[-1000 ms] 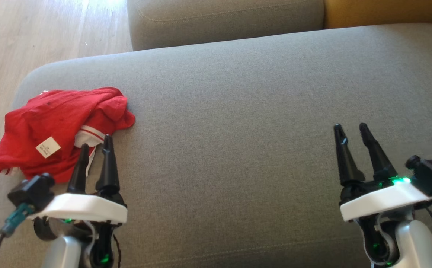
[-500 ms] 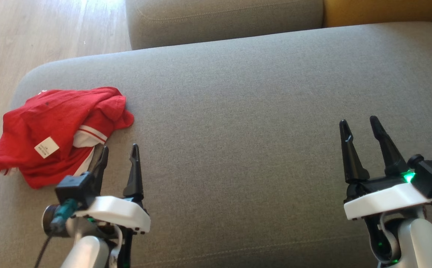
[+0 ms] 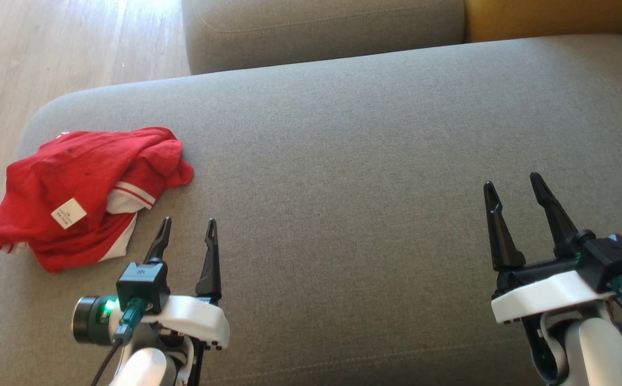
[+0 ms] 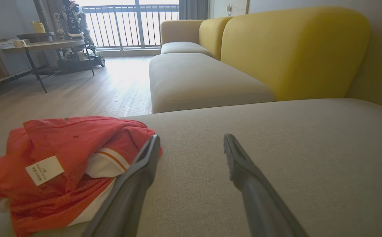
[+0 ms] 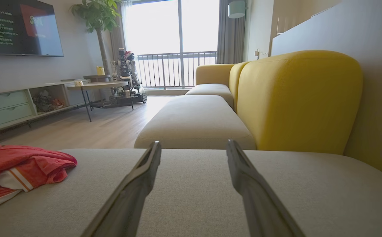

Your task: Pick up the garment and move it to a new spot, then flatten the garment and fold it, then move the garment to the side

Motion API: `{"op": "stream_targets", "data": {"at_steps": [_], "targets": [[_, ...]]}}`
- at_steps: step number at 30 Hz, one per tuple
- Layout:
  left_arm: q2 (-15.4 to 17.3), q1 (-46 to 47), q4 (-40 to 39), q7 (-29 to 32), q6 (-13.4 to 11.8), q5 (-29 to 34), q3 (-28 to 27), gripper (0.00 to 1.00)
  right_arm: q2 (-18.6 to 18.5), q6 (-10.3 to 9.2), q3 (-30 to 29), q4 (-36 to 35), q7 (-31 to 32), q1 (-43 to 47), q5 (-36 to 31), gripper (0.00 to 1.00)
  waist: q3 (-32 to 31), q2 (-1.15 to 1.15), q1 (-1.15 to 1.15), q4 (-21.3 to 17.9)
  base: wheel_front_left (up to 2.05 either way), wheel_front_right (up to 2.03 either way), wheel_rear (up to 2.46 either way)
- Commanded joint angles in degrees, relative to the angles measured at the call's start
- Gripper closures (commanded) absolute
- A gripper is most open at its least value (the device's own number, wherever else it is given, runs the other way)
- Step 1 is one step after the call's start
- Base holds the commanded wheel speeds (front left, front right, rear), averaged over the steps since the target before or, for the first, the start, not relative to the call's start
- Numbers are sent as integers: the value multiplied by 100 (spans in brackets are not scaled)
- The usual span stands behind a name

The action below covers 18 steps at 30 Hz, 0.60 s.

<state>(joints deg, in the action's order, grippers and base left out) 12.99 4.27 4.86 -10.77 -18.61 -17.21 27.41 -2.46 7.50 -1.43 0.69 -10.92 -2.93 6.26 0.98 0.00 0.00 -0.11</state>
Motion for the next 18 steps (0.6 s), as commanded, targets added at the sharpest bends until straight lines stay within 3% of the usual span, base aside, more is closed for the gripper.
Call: {"op": "stream_targets", "data": {"at_steps": [1,7,18], "targets": [[116,337,-139,-89,-30,97,-130,0,-39,-1,99,-212,-72,-234,-151,0,-2,0,0,0,0,0,0],[7,266,123,-190,-118,164,-309,0,-40,-1,97,-39,-173,-211,-61,0,-19,0,0,5,0,0,0],[-222,199,182,-373,178,749,-499,0,-42,-1,164,64,-359,-261,-305,0,19,0,0,3,0,0,0]]}}
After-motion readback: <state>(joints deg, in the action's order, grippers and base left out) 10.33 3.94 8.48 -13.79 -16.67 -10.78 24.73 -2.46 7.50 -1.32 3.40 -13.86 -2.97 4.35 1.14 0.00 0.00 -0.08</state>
